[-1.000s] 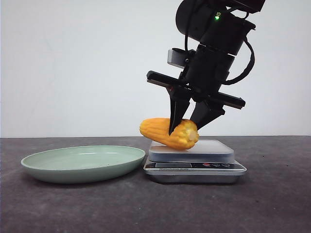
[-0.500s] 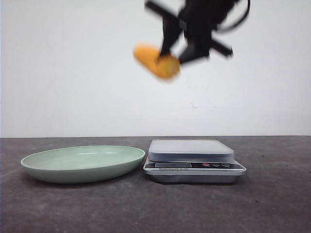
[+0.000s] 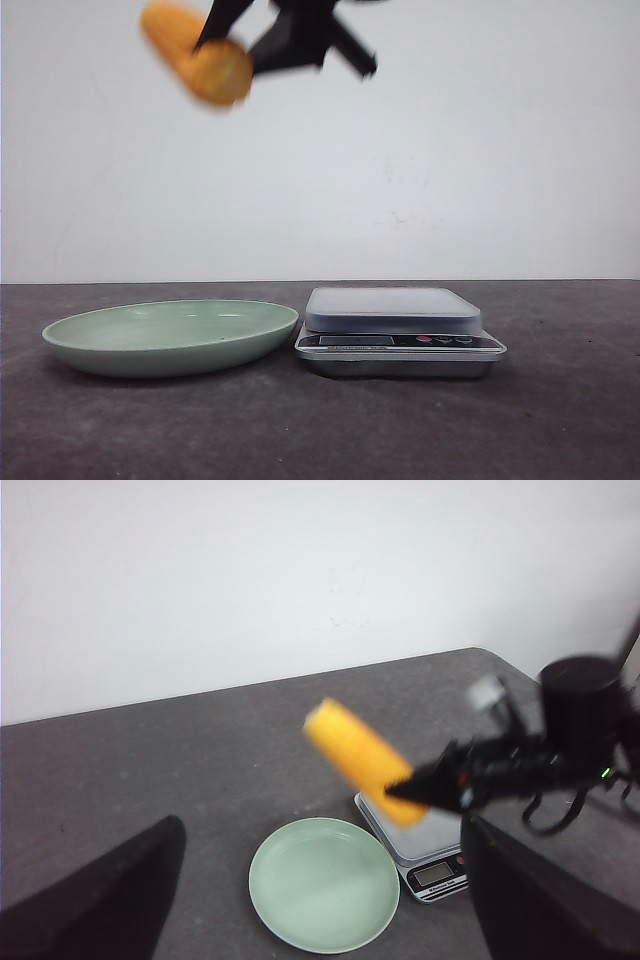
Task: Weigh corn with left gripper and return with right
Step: 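Lift the corn with the right gripper and carry it over the plate, then release the corn onto the green plate and raise the right gripper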
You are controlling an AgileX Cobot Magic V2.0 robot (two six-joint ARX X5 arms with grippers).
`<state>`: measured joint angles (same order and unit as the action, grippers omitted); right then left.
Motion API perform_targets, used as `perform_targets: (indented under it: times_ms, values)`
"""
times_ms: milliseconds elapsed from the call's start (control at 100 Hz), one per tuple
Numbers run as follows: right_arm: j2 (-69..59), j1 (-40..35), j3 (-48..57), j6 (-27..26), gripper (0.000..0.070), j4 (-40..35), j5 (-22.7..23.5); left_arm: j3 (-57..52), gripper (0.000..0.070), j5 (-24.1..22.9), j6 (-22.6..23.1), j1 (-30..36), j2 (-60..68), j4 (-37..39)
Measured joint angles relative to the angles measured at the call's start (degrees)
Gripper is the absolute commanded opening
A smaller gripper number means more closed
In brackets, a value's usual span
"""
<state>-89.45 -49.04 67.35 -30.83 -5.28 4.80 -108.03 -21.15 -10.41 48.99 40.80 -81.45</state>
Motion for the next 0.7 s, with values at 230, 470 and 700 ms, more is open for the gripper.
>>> perform_targets:
  times_ms: [230, 470, 700]
  values:
    - [-7.30, 0.48, 0.00, -12.28, 0.0000, -2.34, -0.35, 0.07, 0.0508, 0.00, 0.07, 0.00, 0.00, 0.00]
    - [-10.64, 0.33, 0.00, -20.22, 0.0000, -2.14, -0.28, 0.07, 0.0508, 0.02, 0.04, 0.02, 0.00, 0.00]
    - [-12.48, 0.33, 0.00, -24.11, 0.0169, -2.16, -0.28, 0.07, 0.0508, 0.02, -0.09, 0.00, 0.00, 0.00]
